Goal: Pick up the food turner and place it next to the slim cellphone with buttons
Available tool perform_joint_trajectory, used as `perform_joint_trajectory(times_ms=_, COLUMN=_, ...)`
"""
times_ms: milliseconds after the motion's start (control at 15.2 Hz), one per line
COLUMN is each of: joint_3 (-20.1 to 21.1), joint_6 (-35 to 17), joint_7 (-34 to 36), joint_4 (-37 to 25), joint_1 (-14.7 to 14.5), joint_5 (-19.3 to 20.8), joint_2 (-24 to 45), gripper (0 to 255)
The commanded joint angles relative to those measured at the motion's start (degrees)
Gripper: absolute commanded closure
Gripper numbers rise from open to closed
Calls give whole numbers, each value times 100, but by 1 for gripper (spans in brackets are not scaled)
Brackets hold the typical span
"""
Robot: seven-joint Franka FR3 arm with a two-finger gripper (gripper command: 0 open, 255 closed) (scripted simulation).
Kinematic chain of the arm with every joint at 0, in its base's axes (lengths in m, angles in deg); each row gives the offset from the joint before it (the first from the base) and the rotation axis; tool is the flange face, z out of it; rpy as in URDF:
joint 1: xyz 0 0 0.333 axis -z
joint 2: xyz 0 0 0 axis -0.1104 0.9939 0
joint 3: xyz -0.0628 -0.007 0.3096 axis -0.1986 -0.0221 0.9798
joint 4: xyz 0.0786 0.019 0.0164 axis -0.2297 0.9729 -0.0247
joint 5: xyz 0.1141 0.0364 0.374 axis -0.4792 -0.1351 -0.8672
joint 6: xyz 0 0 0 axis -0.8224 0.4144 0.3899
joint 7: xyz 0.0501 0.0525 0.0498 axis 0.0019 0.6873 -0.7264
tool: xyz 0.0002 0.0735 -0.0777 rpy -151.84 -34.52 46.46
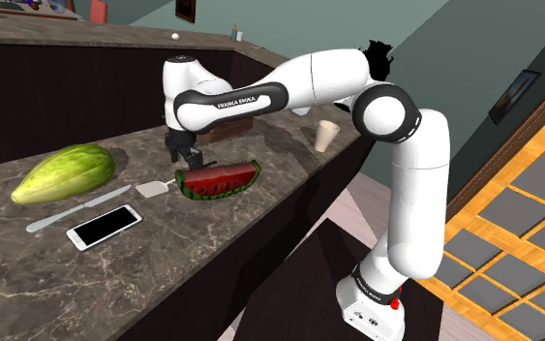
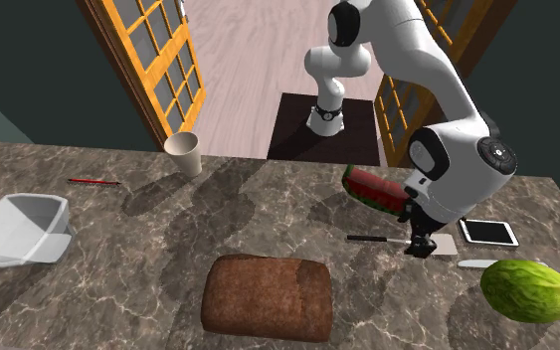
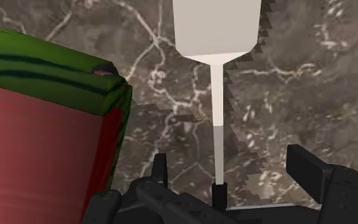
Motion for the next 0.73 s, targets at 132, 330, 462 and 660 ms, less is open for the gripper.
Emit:
perform_joint_trajectory(times_ms=132, joint_3=50, joint_6=526, joint_7=-57, joint_4=-343, joint_1=-16, joint_5=-87, joint_2=-192, gripper=0)
perform_joint_trajectory(times_ms=330, joint_3=50, joint_6=526, joint_7=-57, joint_4=-343, joint_1=-16, joint_5=-87, joint_2=-192, gripper=0)
perform_joint_trajectory(times_ms=462, joint_3=50, joint_6=526, joint_7=-57, joint_4=-343, joint_1=-16, joint_5=-87, joint_2=-192, gripper=0)
perform_joint_trajectory(times_ms=660, joint_3=50, joint_6=525, joint_7=-57, joint_4=-343, joint_1=-16, joint_5=-87, joint_2=-192, gripper=0)
